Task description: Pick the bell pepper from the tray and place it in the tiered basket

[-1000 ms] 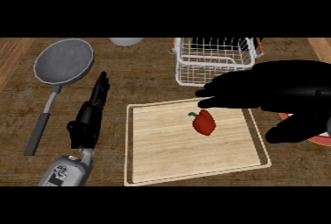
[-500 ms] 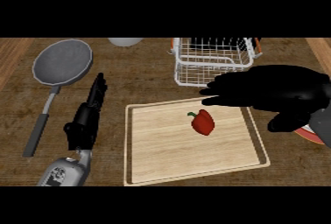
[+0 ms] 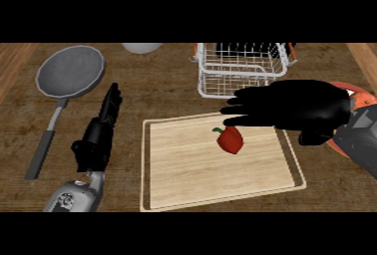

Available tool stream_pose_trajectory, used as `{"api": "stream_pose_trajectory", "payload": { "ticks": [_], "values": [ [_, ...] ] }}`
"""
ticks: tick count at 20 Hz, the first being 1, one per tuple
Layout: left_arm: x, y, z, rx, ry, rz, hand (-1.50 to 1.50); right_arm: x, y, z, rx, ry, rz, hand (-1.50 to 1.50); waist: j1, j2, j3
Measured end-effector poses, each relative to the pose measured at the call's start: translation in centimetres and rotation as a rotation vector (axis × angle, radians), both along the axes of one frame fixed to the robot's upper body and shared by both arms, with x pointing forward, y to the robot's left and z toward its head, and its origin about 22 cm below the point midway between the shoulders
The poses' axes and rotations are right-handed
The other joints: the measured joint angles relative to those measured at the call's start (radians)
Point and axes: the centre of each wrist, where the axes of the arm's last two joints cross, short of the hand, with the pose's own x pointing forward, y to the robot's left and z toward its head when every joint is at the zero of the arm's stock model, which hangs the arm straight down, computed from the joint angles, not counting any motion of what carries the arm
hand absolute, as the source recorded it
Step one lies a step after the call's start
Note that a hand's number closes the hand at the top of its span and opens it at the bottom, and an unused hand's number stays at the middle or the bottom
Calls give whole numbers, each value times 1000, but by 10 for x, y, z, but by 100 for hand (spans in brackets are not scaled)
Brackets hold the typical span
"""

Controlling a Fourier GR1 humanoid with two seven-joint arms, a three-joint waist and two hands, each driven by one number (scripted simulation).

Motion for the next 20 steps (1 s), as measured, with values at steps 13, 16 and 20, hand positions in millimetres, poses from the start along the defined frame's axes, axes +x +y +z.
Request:
{"api": "stream_pose_trajectory", "payload": {
  "ticks": [13, 16, 20],
  "values": [
    [-1, 9, -6, 7, 2, 8, 0, 29, 8, -31, -1, -38, -43, -150, -4, -2, 0],
    [-1, 7, -4, 11, -3, 7, 0, 36, 5, -39, -17, -21, -58, -150, -4, -1, 0],
    [5, 3, -5, 4, 1, 10, 0, 40, 10, -47, -28, -2, -57, -150, -6, -1, 0]
  ]
}}
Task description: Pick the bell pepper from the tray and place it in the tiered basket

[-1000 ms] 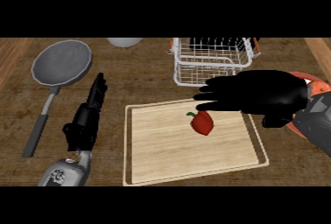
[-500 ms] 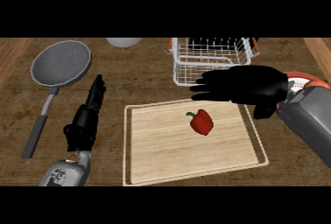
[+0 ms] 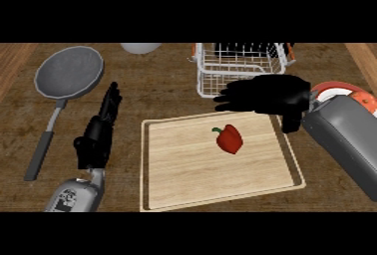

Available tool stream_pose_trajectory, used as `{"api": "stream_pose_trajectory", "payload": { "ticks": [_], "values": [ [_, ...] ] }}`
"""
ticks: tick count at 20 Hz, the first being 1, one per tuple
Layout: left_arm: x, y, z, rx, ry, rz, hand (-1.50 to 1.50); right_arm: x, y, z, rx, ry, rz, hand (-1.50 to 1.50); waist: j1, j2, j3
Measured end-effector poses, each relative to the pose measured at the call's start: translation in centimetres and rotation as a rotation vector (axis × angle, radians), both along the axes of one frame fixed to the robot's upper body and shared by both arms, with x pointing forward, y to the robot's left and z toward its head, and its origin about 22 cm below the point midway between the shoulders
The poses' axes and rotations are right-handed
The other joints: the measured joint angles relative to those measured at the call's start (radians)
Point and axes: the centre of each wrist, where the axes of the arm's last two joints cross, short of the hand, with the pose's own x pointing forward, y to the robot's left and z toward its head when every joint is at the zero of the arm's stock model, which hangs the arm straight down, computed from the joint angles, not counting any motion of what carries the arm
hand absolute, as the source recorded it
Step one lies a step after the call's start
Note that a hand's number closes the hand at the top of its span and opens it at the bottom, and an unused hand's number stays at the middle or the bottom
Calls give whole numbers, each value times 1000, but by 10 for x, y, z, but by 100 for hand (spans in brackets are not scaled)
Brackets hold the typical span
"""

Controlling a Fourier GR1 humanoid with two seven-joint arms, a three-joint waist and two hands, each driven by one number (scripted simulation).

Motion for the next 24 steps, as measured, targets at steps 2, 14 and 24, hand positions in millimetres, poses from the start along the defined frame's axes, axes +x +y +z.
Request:
{"api": "stream_pose_trajectory", "payload": {
  "ticks": [2, 14, 24],
  "values": [
    [1, 5, 0, 4, 2, 1, 0, 1, 1, -6, 6, 10, 9, -150, 0, 0, 0],
    [-6, 5, -1, 4, 7, -3, 0, -2, 10, -27, -2, 45, 39, -150, -1, -2, 0],
    [-1, 7, 3, -1, 12, -3, 0, -2, 26, -49, -49, 59, 37, -150, -1, -1, 0]
  ]
}}
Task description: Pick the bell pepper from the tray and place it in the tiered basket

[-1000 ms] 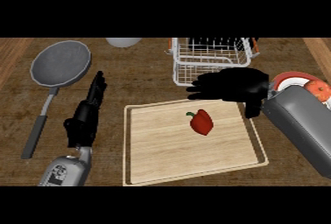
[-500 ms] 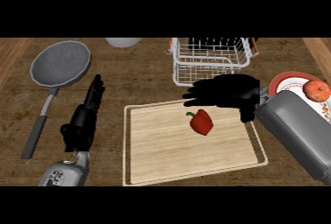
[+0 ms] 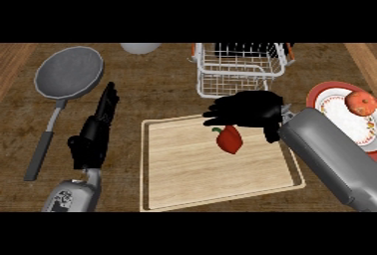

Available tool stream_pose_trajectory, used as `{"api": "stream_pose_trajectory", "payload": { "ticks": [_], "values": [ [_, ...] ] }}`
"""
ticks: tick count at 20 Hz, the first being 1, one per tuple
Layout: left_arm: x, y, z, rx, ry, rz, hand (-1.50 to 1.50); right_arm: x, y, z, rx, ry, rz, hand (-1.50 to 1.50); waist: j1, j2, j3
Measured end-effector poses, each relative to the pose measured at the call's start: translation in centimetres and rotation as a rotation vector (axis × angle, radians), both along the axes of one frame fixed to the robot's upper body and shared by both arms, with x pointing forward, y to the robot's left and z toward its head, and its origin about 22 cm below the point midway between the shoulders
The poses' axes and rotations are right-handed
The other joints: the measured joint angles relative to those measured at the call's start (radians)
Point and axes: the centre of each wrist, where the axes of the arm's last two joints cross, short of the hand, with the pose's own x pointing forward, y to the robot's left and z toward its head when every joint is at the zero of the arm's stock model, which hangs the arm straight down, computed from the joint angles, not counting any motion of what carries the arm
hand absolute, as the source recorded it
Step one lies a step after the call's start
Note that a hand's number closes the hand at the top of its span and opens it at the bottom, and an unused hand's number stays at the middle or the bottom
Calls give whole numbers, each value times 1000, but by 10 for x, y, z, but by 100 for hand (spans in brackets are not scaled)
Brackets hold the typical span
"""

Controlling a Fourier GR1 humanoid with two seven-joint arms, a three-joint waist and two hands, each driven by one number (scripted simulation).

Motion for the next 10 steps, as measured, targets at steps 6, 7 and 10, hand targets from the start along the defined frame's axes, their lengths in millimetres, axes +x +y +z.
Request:
{"api": "stream_pose_trajectory", "payload": {
  "ticks": [6, 7, 10],
  "values": [
    [-7, -2, -3, 4, -1, 0, 0, -3, 9, -11, 5, 16, -13, -150, -1, -1, 0],
    [-9, -1, 1, 5, 1, 0, 0, -1, 9, -15, 7, 21, -17, -150, 1, -1, 0],
    [-8, 3, -2, 0, -4, 3, 0, 0, 12, -20, 5, 33, -17, -150, 0, 0, 0]
  ]
}}
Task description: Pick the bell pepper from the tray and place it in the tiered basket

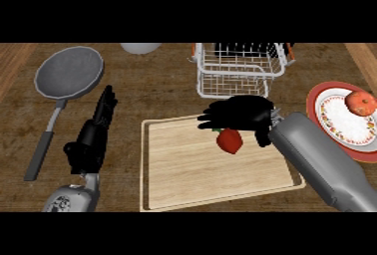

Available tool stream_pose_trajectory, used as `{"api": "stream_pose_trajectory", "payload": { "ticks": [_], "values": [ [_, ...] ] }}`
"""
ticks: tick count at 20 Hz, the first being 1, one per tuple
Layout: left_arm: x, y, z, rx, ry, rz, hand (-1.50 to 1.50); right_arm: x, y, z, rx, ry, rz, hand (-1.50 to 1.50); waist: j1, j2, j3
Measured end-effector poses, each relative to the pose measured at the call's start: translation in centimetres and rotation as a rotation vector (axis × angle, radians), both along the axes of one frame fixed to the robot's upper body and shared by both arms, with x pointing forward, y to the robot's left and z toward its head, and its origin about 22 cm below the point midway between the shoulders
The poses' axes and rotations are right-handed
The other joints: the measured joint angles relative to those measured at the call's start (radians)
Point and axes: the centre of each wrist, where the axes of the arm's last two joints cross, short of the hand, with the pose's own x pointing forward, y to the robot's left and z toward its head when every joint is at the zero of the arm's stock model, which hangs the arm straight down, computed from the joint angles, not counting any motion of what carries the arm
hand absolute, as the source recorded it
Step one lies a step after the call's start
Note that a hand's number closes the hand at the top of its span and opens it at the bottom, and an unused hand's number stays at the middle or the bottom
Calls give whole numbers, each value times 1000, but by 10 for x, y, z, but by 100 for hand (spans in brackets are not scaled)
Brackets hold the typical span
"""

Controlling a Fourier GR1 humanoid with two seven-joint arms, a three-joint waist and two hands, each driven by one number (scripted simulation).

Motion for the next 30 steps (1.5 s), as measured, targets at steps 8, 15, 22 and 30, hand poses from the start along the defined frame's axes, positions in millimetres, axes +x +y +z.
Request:
{"api": "stream_pose_trajectory", "payload": {
  "ticks": [8, 15, 22, 30],
  "values": [
    [7, -6, 2, 1, -2, -3, 0, 0, -2, -18, 2, 23, 2, -150, -2, 0, 0],
    [6, -2, 2, -3, -3, 0, 0, -5, 0, -37, 39, 65, -16, 150, -2, 0, 0],
    [7, -6, 0, 0, -6, -4, 0, -7, 8, -46, 132, -21, 49, 150, -2, -4, -4],
    [4, 0, -6, 6, 11, 29, 0, -6, 18, -56, 3, -99, -397, 150, -34, -27, -13]
  ]
}}
